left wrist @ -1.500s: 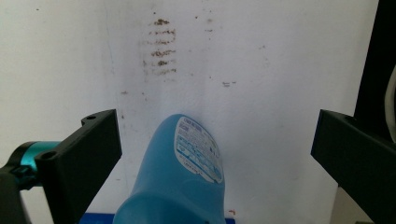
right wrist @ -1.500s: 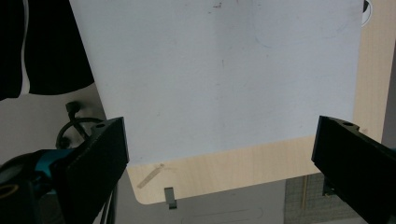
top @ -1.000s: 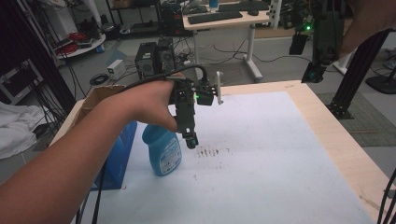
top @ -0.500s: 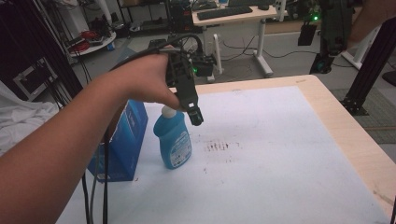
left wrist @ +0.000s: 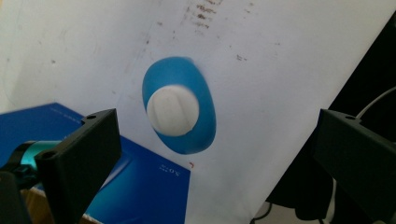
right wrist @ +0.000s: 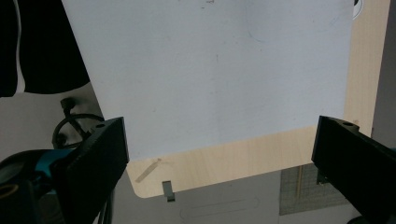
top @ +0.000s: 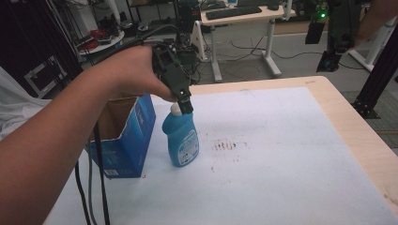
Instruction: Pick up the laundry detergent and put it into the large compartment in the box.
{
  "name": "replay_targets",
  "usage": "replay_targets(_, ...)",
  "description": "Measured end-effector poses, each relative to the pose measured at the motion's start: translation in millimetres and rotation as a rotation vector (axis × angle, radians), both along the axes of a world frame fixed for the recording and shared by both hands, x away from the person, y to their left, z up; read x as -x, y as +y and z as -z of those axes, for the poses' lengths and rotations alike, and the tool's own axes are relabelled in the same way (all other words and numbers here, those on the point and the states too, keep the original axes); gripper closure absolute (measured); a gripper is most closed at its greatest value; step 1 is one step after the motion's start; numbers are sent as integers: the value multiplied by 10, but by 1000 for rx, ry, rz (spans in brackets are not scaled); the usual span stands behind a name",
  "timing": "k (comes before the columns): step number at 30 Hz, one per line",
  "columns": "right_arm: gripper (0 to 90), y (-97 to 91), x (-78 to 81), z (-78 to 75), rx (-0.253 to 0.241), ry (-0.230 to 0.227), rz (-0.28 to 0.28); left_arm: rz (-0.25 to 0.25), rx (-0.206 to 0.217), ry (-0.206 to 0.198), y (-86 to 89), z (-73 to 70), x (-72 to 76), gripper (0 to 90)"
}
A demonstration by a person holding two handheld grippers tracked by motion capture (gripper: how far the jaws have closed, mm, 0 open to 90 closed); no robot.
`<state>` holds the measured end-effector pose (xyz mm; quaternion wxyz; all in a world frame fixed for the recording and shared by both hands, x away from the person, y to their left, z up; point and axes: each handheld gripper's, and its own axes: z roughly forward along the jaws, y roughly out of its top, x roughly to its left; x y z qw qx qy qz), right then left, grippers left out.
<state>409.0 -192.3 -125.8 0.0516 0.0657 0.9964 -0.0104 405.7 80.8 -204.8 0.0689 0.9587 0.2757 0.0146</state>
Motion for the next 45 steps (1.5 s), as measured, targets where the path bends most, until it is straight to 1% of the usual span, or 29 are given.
replay_targets(5,28,30,-2,5,2,3,0,-86,17,10,108,47,-17,16)
replay_targets(7,28,38,-2,5,2,1,1,-93,14,18,128,81,-26,17)
replay_targets(8,28,40,-4,5,2,1,-1,-106,20,21,138,112,-26,17)
replay_targets(10,28,49,-2,5,3,0,-4,-112,12,23,151,163,-31,17)
replay_targets(11,28,54,3,4,4,-2,-1,-121,20,23,154,184,-30,17)
replay_targets(13,28,58,3,6,2,0,-4,-138,21,31,163,228,-39,17)
replay_targets(15,29,60,2,7,2,0,-7,-148,8,39,171,262,-54,17)
replay_targets(16,28,61,3,6,4,0,-5,-158,11,34,168,284,-55,16)
replay_targets(17,28,63,4,7,4,0,-3,-159,5,34,168,299,-63,17)
replay_targets(18,28,63,3,7,5,0,-3,-172,13,33,166,321,-63,17)
replay_targets(20,28,66,6,11,4,-1,-1,-181,10,38,167,349,-77,17)
replay_targets(21,28,68,2,11,4,-1,-6,-181,2,39,166,370,-86,17)
replay_targets(22,28,70,0,12,3,0,-7,-193,5,39,162,391,-89,17)
replay_targets(26,28,74,-5,14,5,1,-7,-193,5,53,161,462,-119,17)
replay_targets(28,28,77,-3,17,4,1,-2,-204,16,59,148,517,-123,17)
replay_targets(31,28,75,-16,22,5,2,-12,-206,8,69,135,577,-132,17)
replay_targets(32,28,75,-16,22,5,2,-12,-206,8,69,135,577,-132,17)
replay_targets(33,28,76,-16,23,4,3,-11,-196,5,74,131,613,-145,17)
replay_targets(38,28,90,-22,39,8,3,-13,-224,8,79,114,720,-159,16)
replay_targets(41,28,105,-30,52,14,6,-14,-234,10,82,106,772,-166,17)
replay_targets(42,28,105,-30,52,14,6,-14,-228,3,85,111,783,-173,17)
replay_targets(43,28,109,-32,57,13,6,-15,-240,8,83,106,804,-172,17)
replay_targets(45,28,117,-34,64,14,5,-14,-241,5,83,108,829,-180,16)
